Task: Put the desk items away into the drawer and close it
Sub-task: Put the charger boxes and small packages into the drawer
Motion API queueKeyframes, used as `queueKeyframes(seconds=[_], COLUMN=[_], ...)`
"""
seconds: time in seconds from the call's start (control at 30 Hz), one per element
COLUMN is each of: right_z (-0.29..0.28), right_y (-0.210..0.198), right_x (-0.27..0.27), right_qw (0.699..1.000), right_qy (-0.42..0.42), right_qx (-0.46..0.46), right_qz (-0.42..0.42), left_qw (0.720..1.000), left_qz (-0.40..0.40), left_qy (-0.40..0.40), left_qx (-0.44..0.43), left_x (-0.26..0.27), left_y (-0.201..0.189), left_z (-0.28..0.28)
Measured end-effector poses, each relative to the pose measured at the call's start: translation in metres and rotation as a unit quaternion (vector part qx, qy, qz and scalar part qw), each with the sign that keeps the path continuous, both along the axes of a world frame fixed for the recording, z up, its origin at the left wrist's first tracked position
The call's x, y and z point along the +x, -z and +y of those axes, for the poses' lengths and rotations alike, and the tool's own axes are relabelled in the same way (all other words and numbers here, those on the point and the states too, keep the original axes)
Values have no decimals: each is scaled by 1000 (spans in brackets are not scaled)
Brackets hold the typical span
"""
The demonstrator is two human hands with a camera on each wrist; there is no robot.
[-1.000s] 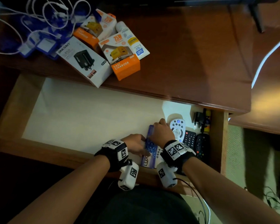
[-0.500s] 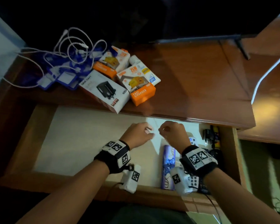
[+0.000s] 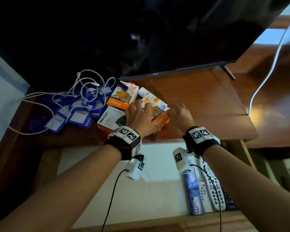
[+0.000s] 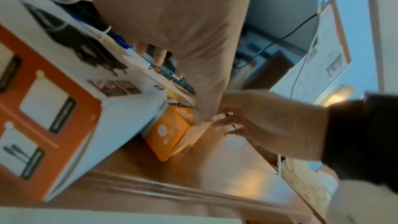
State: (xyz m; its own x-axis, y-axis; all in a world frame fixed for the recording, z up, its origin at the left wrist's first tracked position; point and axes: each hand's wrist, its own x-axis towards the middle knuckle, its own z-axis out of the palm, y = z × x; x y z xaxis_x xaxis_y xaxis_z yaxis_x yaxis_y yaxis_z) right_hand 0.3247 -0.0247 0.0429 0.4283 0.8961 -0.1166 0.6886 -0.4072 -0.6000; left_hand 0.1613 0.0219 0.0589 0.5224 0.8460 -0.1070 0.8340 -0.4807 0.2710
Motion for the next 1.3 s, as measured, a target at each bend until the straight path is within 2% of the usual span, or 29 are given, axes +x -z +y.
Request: queueKeyframes(seconds=[0.1, 0.23, 0.37, 0.5, 0.63, 0.77, 0.93, 1.07, 1.13, 1.3], right_z=[13, 39, 63, 67, 50, 23, 24, 47, 53, 25], right_y=[3, 8, 16, 25, 30, 32, 24, 18, 18, 14], right_x=[1, 5, 14, 27, 48, 62, 54, 32, 29, 32], right_qw=[999, 994, 984, 983, 977, 976, 981, 958, 952, 967], right_qy=[-28, -102, -159, -141, -203, -187, -167, -236, -244, -184], right_qx=[-15, -41, -75, -93, -66, -69, -62, -117, -118, -101], right_qz=[-6, 12, 37, 65, -20, -85, -81, -114, -139, -143], left_qw=[997, 993, 992, 990, 987, 984, 982, 985, 986, 983], left_qz=[54, 78, 103, 138, 154, 174, 187, 170, 164, 178], left_qy=[-28, -57, -31, -2, 21, 21, 10, 24, 28, 42], left_qx=[-37, -65, -62, -38, -36, -42, -39, -17, -11, -17], left_x=[10, 19, 18, 10, 3, 8, 11, 5, 0, -9], left_y=[8, 12, 13, 17, 15, 13, 9, 6, 6, 5], left_z=[0, -3, -3, -6, -8, -6, -13, -25, -28, -34])
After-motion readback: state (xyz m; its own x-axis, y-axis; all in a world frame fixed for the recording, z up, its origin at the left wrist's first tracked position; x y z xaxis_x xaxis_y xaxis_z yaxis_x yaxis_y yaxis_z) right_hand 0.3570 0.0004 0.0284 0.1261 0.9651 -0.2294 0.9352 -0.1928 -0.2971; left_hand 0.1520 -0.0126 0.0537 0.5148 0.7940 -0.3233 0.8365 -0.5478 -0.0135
